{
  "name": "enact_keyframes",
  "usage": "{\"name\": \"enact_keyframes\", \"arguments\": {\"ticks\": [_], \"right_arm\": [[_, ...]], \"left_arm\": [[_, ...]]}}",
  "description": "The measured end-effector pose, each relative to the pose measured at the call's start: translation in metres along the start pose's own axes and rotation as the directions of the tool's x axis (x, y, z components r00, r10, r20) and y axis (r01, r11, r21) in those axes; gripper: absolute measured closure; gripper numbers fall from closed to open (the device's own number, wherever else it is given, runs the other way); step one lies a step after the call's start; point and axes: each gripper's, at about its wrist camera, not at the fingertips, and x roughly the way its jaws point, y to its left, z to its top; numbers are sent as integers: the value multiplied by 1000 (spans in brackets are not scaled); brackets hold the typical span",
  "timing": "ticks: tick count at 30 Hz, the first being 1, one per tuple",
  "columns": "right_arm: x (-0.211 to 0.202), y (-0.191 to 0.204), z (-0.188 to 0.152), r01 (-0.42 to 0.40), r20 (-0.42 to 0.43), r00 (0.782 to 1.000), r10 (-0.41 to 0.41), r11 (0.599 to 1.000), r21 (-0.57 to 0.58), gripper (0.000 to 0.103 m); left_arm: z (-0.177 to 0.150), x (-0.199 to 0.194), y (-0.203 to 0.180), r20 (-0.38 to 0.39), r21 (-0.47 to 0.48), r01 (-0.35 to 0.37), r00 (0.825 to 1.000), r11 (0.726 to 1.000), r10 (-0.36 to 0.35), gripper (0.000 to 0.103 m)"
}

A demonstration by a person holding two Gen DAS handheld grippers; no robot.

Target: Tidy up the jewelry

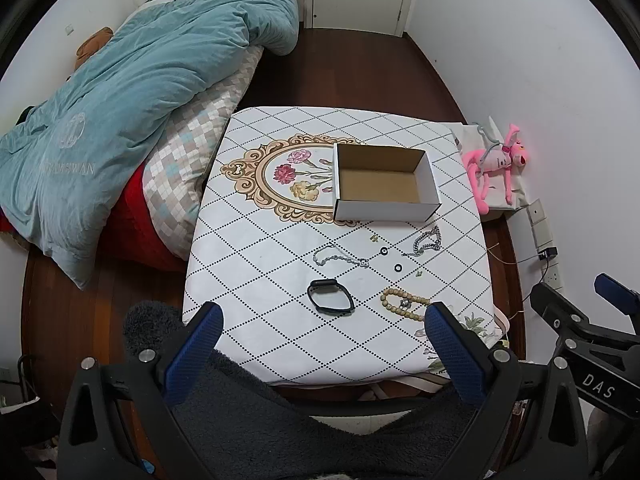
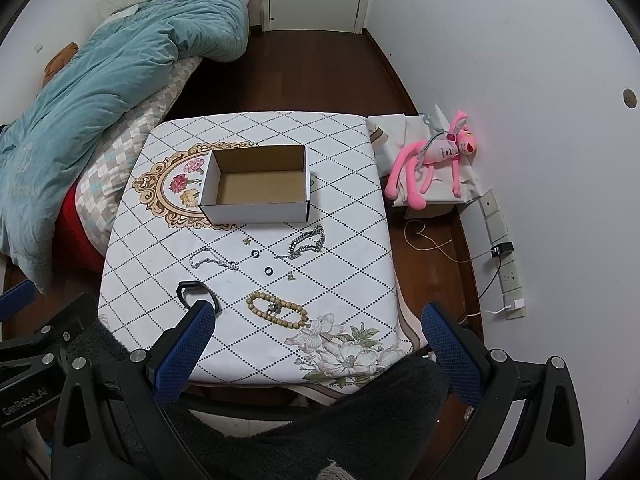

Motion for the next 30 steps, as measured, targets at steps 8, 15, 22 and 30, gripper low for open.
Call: {"name": "enact_keyframes", "arguments": {"ticks": [8,15,22,30], "right_arm": [[0,0,1,0,1,1000,0,1000,-1,0],[2,-4,3,-3,-1,1000,3,1000,15,0],[60,-23,9,15,-75,997,-9,997,73,0],[175,-30,-11,48,-247,969,-18,992,118,8]], "left_arm": [[0,0,0,2,2,2,1000,1000,-2,0],[3,2,-4,18,3,-3,1000,1000,3,0],[14,54,5,31,1,-90,995,996,90,0],[10,155,25,-126,3,-127,984,992,127,1]]}}
